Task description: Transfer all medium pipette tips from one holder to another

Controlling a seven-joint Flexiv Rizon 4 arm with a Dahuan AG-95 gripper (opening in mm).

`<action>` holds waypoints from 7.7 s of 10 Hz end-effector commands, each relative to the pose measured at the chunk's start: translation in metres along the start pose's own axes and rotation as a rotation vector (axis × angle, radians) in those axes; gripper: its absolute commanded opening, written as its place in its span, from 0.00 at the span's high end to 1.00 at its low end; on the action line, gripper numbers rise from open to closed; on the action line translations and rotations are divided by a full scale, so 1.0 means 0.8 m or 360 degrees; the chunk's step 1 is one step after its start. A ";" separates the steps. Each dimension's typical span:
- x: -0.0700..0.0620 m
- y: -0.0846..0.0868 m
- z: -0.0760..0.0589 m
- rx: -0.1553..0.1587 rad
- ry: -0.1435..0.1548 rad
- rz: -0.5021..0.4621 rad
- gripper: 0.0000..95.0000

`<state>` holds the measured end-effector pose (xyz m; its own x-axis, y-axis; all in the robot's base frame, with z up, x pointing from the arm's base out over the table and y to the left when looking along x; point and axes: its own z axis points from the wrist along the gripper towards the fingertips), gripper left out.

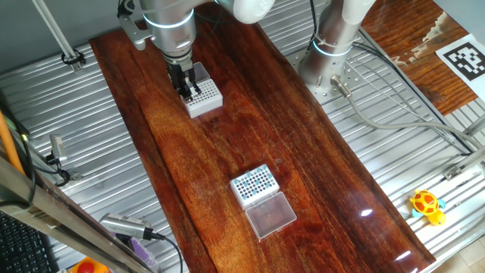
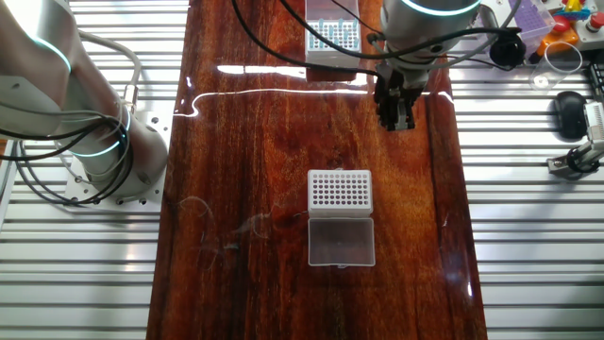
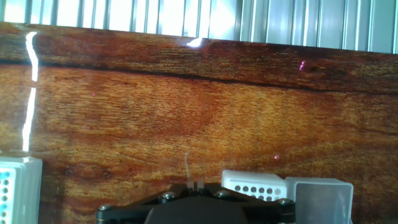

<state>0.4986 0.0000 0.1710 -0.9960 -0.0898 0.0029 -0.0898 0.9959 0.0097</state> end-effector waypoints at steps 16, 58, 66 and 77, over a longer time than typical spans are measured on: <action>-0.024 0.118 0.040 -0.0015 -0.0001 0.0065 1.00; 0.008 0.306 0.123 -0.0122 0.0039 -0.0228 1.00; 0.011 0.311 0.093 -0.0122 0.0029 -0.0239 1.00; 0.022 0.195 0.030 -0.0146 0.0055 -0.0467 1.00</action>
<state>0.4681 0.1629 0.1475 -0.9312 -0.3639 0.0202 -0.3600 0.9271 0.1040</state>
